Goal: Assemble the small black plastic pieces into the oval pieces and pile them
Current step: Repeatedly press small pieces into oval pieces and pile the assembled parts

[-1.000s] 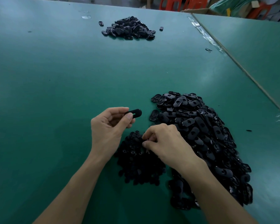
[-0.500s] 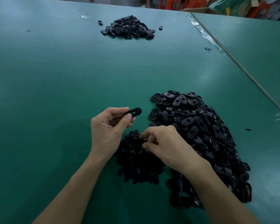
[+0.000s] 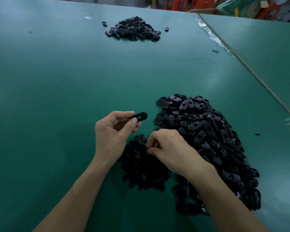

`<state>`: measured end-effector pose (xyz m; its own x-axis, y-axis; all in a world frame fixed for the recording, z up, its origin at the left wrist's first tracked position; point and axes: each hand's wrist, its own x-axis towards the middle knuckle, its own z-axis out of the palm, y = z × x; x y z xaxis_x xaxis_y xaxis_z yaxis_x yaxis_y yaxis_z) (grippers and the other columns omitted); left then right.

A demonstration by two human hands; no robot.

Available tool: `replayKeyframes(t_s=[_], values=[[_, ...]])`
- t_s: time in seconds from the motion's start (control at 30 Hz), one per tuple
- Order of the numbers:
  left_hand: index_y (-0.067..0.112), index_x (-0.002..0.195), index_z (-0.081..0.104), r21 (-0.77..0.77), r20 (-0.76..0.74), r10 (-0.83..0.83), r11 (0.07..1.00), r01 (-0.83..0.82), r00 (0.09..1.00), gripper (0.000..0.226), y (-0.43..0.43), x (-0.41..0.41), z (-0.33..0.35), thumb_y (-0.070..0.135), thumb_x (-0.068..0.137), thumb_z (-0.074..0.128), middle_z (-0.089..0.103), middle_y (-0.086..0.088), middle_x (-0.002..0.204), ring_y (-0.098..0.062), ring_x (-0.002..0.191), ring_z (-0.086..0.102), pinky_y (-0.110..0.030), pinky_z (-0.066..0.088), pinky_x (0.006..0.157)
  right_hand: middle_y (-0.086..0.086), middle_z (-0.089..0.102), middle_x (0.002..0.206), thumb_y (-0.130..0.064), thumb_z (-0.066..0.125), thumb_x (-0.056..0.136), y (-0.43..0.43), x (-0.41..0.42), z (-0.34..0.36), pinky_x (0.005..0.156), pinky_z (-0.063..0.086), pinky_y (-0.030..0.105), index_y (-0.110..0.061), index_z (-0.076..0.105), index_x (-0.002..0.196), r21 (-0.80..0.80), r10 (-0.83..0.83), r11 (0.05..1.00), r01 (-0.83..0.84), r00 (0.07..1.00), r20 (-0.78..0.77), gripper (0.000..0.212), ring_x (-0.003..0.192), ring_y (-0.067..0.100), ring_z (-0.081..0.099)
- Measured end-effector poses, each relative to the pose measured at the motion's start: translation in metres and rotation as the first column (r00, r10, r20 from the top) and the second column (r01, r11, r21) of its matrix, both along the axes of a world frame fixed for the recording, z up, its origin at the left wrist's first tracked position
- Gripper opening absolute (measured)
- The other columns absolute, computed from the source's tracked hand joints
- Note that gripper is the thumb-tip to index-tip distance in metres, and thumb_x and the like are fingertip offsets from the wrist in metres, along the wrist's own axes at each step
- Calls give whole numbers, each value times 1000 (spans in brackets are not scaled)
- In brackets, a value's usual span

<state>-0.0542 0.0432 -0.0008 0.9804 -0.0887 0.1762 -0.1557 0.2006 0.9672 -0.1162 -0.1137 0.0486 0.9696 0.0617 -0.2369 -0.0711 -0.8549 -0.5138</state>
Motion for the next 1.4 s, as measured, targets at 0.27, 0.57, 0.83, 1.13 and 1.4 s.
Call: replayKeyframes(t_s=[0.27, 0.57, 0.83, 1.13, 1.4], values=[[14, 94, 73, -5, -17, -30, 1000, 30, 999, 19, -2, 0, 0, -3, 87, 73, 78, -7, 87, -25, 78, 77, -25, 60, 70, -6, 69, 77, -17, 65, 96, -9, 4, 6, 65, 51, 14, -27, 60, 86, 346, -223, 921, 178, 970, 95, 15, 69, 3, 66], [17, 94, 74, 36, -47, -39, 999, 41, 998, 18, 0, 2, -2, 1, 87, 74, 78, -5, 89, -25, 78, 77, -26, 60, 70, -3, 76, 77, -10, 73, 90, -10, 17, 3, 67, 57, 21, -20, 69, 99, 578, -368, 784, 225, 919, 140, 14, 68, 11, 73], [17, 92, 74, 47, -27, -26, 998, 28, 999, 21, -3, -2, 1, -3, 86, 74, 78, -4, 86, -24, 79, 77, -28, 61, 74, -9, 73, 76, -15, 80, 85, -4, 17, 1, 68, 51, 16, -23, 76, 85, 593, -417, 775, 220, 882, 219, 8, 70, 4, 67], [22, 91, 75, 74, 3, -37, 997, 37, 999, 27, -3, -2, 4, -4, 84, 76, 78, -1, 85, -20, 79, 76, -27, 60, 75, -9, 74, 73, -13, 78, 84, 10, 20, -5, 70, 59, 26, -23, 75, 84, 584, -471, 768, 262, 849, 240, 11, 71, 6, 72], [21, 93, 76, 81, -8, -56, 995, 57, 998, 26, -2, -2, 3, -3, 83, 76, 78, -1, 87, -19, 80, 75, -26, 60, 77, -7, 75, 74, -10, 78, 85, 10, 19, -7, 70, 59, 24, -22, 76, 85, 604, -466, 758, 248, 853, 234, 12, 71, 8, 72]])
